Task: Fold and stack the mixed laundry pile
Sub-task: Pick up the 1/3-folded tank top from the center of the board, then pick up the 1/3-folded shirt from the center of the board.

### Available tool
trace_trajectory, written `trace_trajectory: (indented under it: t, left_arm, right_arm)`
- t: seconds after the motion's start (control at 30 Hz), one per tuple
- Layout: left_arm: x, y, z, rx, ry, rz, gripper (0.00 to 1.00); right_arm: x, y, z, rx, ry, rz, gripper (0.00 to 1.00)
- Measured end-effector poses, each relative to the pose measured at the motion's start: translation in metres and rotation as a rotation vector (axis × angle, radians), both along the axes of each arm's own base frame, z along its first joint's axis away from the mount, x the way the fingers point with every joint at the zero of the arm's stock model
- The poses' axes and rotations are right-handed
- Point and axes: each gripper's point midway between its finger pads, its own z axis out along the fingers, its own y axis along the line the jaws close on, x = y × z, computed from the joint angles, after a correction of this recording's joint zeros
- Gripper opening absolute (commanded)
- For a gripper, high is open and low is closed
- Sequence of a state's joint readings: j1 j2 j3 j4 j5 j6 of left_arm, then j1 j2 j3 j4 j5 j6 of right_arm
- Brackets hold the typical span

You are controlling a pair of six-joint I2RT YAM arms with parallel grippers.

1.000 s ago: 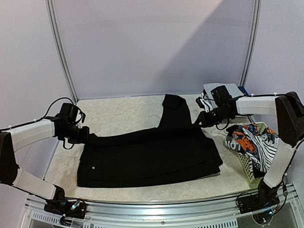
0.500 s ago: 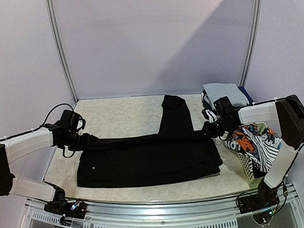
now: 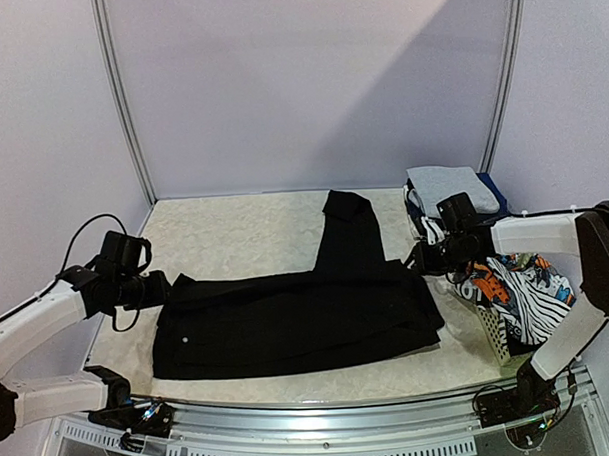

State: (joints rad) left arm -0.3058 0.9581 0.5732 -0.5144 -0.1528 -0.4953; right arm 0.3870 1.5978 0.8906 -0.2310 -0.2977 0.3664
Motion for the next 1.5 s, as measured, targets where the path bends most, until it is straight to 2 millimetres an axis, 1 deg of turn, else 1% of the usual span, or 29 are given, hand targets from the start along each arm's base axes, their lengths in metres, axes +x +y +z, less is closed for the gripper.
trace_trajectory:
  t: [0.07, 0.13, 0.2, 0.27, 0.37, 0.43, 0.5, 0.53, 0.6, 0.7, 0.77, 0.83, 0.9, 0.93, 1.0, 1.13, 1.17, 1.27, 1.37, 1.4, 1.47, 1.5]
  left_arm:
    - [0.007, 0.000, 0.016, 0.004, -0.035, 0.004, 0.48]
    - [0.018, -0.006, 0.028, 0.004, -0.058, -0.012, 0.44]
    - [0.033, -0.019, 0.038, 0.001, -0.068, -0.051, 0.42]
    - [0.047, -0.038, 0.041, 0.008, -0.055, -0.110, 0.40]
    - [0.070, -0.068, 0.036, 0.022, -0.014, -0.195, 0.36]
    - [0.087, -0.089, 0.028, 0.021, 0.014, -0.246, 0.35]
    - [0.099, -0.106, 0.016, 0.019, 0.044, -0.284, 0.35]
    - [0.103, -0.115, 0.009, 0.017, 0.061, -0.306, 0.34]
    - [0.106, -0.134, -0.008, 0.015, 0.100, -0.353, 0.34]
    - [0.103, -0.163, -0.034, 0.018, 0.159, -0.431, 0.30]
    - [0.096, -0.181, -0.052, 0.021, 0.191, -0.483, 0.28]
    - [0.082, -0.194, -0.068, 0.030, 0.226, -0.530, 0.26]
    - [0.068, -0.202, -0.078, 0.043, 0.245, -0.565, 0.25]
    - [0.059, -0.205, -0.083, 0.050, 0.253, -0.581, 0.24]
    - [0.044, -0.208, -0.092, 0.078, 0.248, -0.599, 0.24]
    - [0.025, -0.209, -0.092, 0.125, 0.205, -0.608, 0.24]
    - [0.022, -0.209, -0.092, 0.145, 0.192, -0.607, 0.25]
    - [0.021, -0.207, -0.091, 0.198, 0.157, -0.598, 0.31]
    - [0.025, -0.200, -0.089, 0.256, 0.135, -0.573, 0.38]
    - [0.027, -0.197, -0.087, 0.278, 0.133, -0.564, 0.40]
    - [0.034, -0.194, -0.079, 0.311, 0.116, -0.544, 0.44]
    - [0.038, -0.195, -0.073, 0.323, 0.103, -0.541, 0.46]
  right_arm:
    - [-0.001, 0.010, 0.013, 0.019, -0.026, 0.024, 0.49]
    - [0.000, 0.024, 0.024, 0.040, -0.049, 0.055, 0.50]
    - [0.003, 0.035, 0.035, 0.059, -0.068, 0.078, 0.49]
    - [0.014, 0.049, 0.048, 0.082, -0.093, 0.099, 0.49]
    - [0.032, 0.071, 0.057, 0.106, -0.113, 0.132, 0.47]
    - [0.042, 0.087, 0.058, 0.118, -0.116, 0.164, 0.46]
    - [0.048, 0.101, 0.053, 0.120, -0.109, 0.191, 0.46]
    - [0.049, 0.108, 0.047, 0.121, -0.097, 0.209, 0.45]
    - [0.047, 0.115, 0.031, 0.111, -0.066, 0.229, 0.44]
    - [0.037, 0.115, 0.000, 0.083, 0.000, 0.249, 0.43]
    - [0.027, 0.110, -0.017, 0.066, 0.043, 0.251, 0.42]
    - [0.016, 0.104, -0.031, 0.049, 0.079, 0.250, 0.41]
    - [0.005, 0.096, -0.046, 0.025, 0.115, 0.245, 0.41]
    - [0.002, 0.093, -0.049, 0.023, 0.113, 0.245, 0.41]
    - [-0.001, 0.090, -0.050, 0.020, 0.101, 0.240, 0.41]
    - [-0.011, 0.079, -0.050, -0.002, 0.089, 0.225, 0.40]
    - [-0.012, 0.077, -0.050, -0.007, 0.087, 0.222, 0.40]
    - [-0.011, 0.077, -0.050, -0.016, 0.083, 0.218, 0.42]
    - [-0.009, 0.077, -0.047, -0.027, 0.084, 0.212, 0.50]
    - [-0.007, 0.076, -0.045, -0.032, 0.082, 0.208, 0.56]
    - [-0.001, 0.077, -0.039, -0.036, 0.072, 0.195, 0.71]
    - [0.005, 0.078, -0.032, -0.036, 0.055, 0.193, 0.73]
